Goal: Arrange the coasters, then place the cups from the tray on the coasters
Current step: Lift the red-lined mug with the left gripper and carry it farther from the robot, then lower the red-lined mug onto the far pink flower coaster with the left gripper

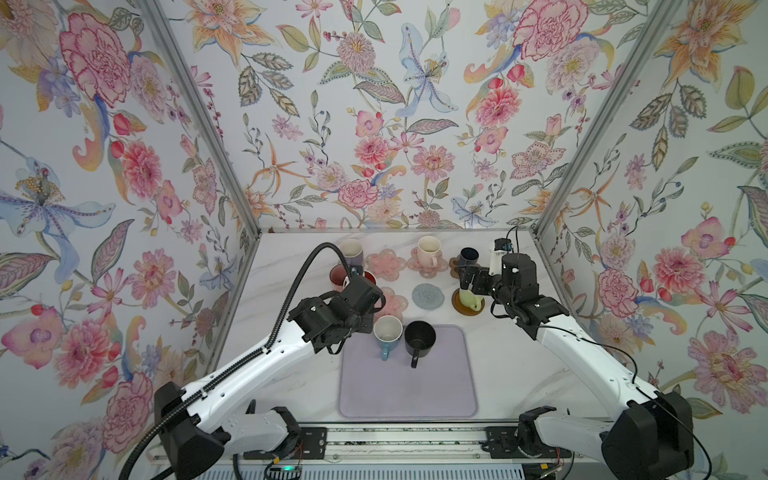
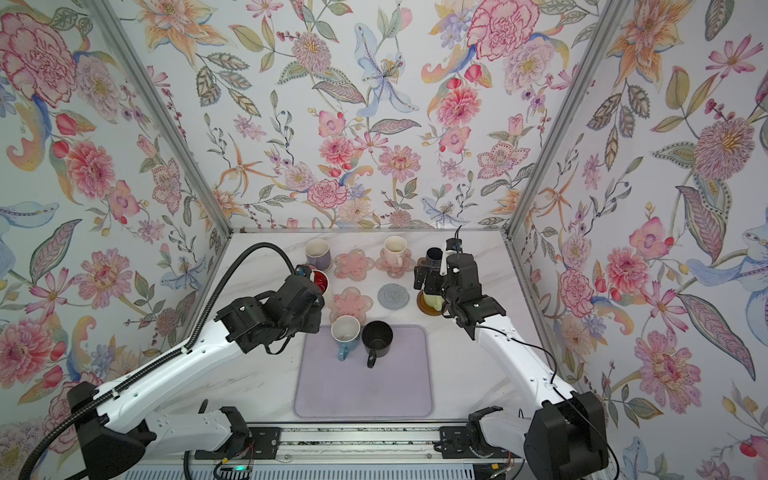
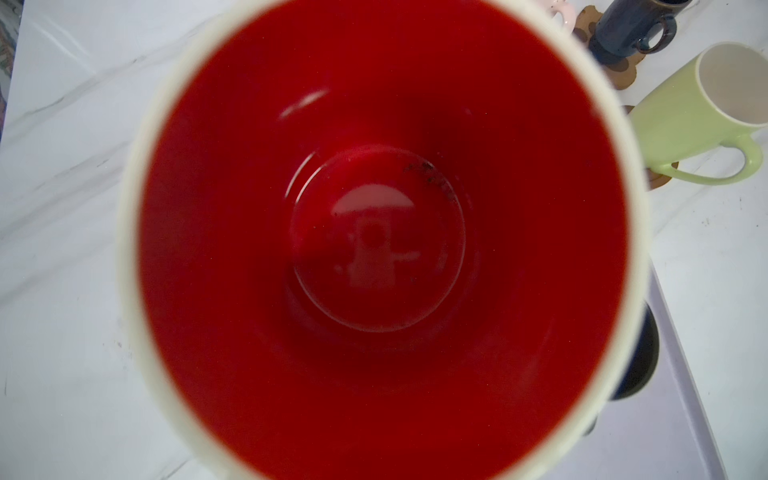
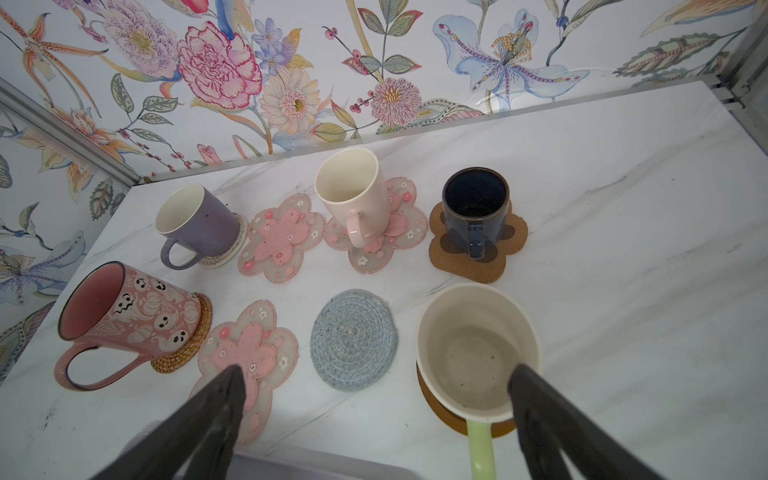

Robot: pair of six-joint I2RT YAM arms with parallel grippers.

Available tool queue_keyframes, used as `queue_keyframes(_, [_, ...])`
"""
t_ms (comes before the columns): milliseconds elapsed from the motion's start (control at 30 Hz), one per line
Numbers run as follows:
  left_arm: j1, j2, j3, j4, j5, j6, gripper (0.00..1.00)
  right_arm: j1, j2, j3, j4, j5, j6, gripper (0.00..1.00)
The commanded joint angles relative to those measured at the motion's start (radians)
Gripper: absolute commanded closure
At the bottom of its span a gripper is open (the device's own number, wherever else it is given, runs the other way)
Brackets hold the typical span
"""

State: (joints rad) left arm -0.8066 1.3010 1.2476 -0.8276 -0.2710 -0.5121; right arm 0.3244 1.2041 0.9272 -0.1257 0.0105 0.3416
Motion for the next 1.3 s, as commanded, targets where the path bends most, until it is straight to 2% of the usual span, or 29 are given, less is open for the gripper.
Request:
queue_keyframes(0, [0.051,0.080,0.108,0.151,0.040,0.119,1.00,-0.007,-0.030,-0.009,-0.012,-0.005,0.007,0.01])
queue_keyframes(233, [0.130,0.320,0.265,0.216,0.070,0.185,1.00,-0.007,-0.054,-0.021,-0.035,-0.010,0.009,0.01])
queue_keyframes(633, [0.223,0.674,0.535,0.251,0.147,0.165,1.00,-0.014,-0.113,-0.065,-0.070,-0.013,0.006,0.01])
queue_keyframes(1000, [0.253,0.871,0.717,0.212,0.151,0.137,1.00,-0.022,-0.129,-0.073,-0.071,-0.015,0.006,0.01])
queue_keyframes(1267, [0.271,0.954,0.783,0.197,0.166,0.108,1.00,-0.034,-0.117,-0.064,-0.073,-0.033,0.008,0.01])
